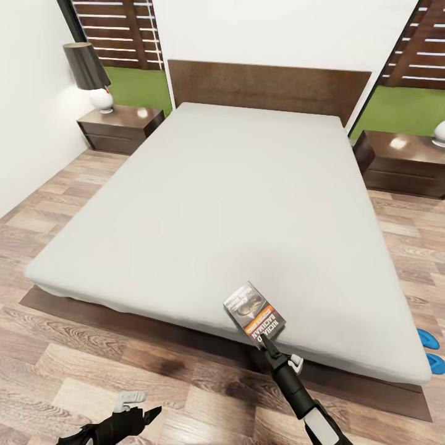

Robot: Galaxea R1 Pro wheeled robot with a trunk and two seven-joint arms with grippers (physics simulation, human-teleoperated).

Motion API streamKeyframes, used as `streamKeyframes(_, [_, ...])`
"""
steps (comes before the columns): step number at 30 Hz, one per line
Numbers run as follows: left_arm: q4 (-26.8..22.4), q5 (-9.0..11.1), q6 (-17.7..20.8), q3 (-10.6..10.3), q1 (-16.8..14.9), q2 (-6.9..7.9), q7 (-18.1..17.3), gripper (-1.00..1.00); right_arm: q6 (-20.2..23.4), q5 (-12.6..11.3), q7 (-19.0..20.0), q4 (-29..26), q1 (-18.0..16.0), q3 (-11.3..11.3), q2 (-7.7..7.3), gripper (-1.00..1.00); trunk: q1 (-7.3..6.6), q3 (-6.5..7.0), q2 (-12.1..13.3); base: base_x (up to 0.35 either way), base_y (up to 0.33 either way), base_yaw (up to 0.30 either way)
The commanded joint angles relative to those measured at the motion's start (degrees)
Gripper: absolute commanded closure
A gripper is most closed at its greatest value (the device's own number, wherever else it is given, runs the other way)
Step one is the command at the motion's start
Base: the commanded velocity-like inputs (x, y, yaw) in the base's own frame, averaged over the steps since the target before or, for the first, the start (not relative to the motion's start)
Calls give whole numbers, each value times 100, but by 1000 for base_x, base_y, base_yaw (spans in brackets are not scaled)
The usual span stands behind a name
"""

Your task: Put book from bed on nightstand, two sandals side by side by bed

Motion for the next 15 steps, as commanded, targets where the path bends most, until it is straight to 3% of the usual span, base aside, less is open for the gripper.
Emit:
streamKeyframes(1, [-4, 59, 55, -2, -1, 2, -18, -100, 60, -37, 19, 1, -2, -14, 3, -100, 0, -3, -1, 135, 0, 0])
streamKeyframes(15, [-1, 59, 58, 0, -1, 2, -17, -100, 60, -37, 21, 1, -2, -13, 3, -100, 0, -3, -1, 35, 0, 0])
